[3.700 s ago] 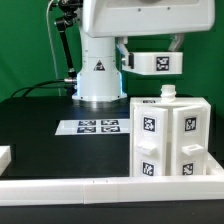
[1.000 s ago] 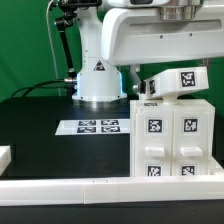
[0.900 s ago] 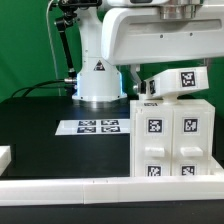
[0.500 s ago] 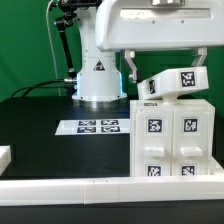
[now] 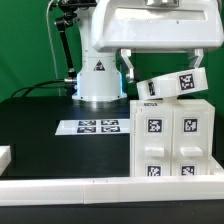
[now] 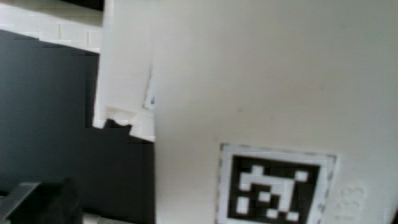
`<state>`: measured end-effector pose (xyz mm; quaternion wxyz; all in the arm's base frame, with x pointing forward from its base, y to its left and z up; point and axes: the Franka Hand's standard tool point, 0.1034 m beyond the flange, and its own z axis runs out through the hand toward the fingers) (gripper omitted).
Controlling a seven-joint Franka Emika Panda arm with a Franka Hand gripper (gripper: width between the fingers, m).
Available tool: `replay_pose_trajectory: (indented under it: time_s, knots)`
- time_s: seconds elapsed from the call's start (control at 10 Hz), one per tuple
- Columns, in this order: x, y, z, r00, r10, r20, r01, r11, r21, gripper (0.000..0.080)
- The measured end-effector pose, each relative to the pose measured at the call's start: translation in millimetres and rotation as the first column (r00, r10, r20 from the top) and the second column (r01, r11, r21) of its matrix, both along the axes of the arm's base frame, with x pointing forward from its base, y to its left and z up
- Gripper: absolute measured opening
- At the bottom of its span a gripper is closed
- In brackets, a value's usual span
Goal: Assemble cabinet
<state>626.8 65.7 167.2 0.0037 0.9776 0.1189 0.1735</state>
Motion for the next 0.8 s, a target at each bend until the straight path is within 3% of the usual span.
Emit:
replay_pose_trajectory:
  time_s: [0.5,0.7,0.8]
  knots:
    - [-1.9,2.3,-11.7,0.999,-0.002,-0.032,0.002,1.000,-0.002,0.0796]
    - [-1.8,7.2,-11.0,0.999,-0.012,-0.044,0.012,1.000,0.004,0.0560]
    - [-2.0,7.2,-12.1,0.999,-0.012,-0.045,0.012,1.000,0.003,0.0560]
